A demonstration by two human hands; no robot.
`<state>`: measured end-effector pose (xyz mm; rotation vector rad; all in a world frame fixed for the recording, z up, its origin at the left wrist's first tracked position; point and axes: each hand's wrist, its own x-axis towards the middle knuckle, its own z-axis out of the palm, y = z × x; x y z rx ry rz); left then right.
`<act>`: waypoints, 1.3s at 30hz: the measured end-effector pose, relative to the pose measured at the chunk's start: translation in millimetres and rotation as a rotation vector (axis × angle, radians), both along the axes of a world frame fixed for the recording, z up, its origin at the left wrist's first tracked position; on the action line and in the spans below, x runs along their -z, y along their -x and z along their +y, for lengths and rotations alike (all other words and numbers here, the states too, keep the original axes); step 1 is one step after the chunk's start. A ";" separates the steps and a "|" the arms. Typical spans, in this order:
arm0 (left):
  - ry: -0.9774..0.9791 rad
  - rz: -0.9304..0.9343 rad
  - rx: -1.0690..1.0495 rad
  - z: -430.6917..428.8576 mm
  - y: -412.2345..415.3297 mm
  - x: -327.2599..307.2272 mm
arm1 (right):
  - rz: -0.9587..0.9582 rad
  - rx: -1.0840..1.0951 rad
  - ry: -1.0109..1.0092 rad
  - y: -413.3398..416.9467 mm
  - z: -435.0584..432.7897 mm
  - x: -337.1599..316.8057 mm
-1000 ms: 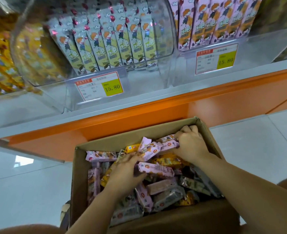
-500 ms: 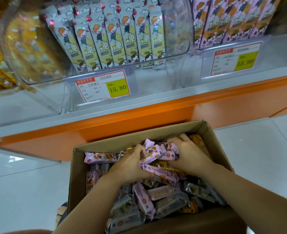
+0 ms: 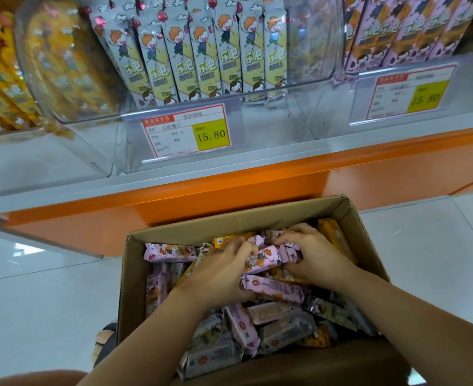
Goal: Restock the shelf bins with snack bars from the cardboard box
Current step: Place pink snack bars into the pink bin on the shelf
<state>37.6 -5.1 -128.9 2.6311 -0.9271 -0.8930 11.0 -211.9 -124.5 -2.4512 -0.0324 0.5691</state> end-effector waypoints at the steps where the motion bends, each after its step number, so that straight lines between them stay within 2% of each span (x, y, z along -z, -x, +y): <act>1: -0.007 -0.012 0.013 0.5 2.6 -1.6 | -0.012 -0.013 0.012 1.4 0.5 -1.5; 7: 0.014 -0.015 -0.037 -0.3 14.4 -8.8 | -0.035 -0.020 0.031 9.7 -0.6 -15.5; 16: 0.121 -0.084 -0.087 -11.0 24.2 -50.8 | -0.102 0.090 -0.127 17.9 -10.1 -55.0; 22: 0.173 -0.257 -0.113 -9.4 32.2 -109.5 | -0.306 0.107 -0.155 27.6 -13.4 -121.2; 25: 0.201 -0.407 -0.087 -14.7 37.9 -147.4 | -0.418 0.102 -0.196 39.3 -20.5 -165.1; 32: 0.365 -0.657 -0.031 -54.6 35.9 -236.8 | -0.702 0.172 -0.267 54.6 -54.4 -252.6; 39: 0.416 -0.772 0.059 -110.3 10.6 -285.6 | -0.879 0.404 -0.331 41.3 -94.5 -268.5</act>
